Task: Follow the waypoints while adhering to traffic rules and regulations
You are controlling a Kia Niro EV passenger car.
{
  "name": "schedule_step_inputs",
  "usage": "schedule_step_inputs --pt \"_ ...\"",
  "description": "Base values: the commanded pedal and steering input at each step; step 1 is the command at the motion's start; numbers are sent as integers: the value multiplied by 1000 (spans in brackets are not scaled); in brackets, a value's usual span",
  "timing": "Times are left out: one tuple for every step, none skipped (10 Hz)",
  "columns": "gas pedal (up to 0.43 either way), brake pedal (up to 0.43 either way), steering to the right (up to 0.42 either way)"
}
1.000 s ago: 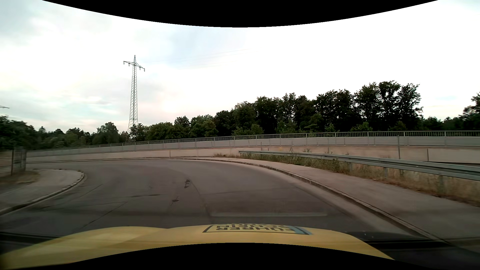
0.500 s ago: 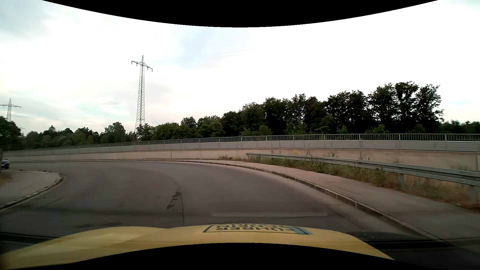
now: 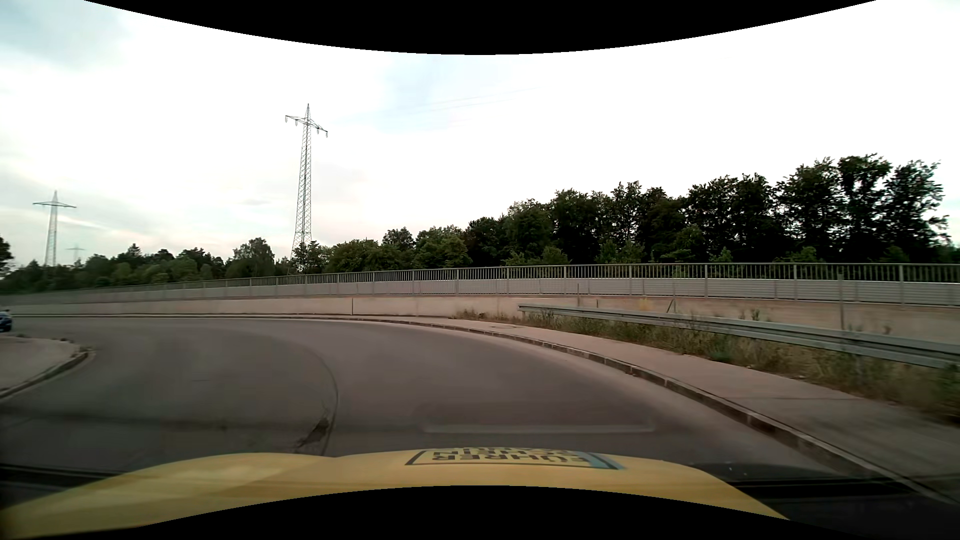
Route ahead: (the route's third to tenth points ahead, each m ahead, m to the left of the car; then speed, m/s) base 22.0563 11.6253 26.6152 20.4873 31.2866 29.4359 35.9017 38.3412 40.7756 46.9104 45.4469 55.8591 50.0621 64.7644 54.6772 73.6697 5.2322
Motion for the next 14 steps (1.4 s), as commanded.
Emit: schedule_step_inputs --pt "39 0 -120" --pt "39 0 -127" --pt "39 0 -134" --pt "47 0 -137" --pt "47 0 -138" --pt "47 0 -139" --pt "47 0 -139" --pt "47 0 -139" --pt "47 0 -141" --pt "47 0 -150" --pt "59 0 -160" --pt "59 0 -175" --pt "59 0 -186" --pt "67 0 -197"
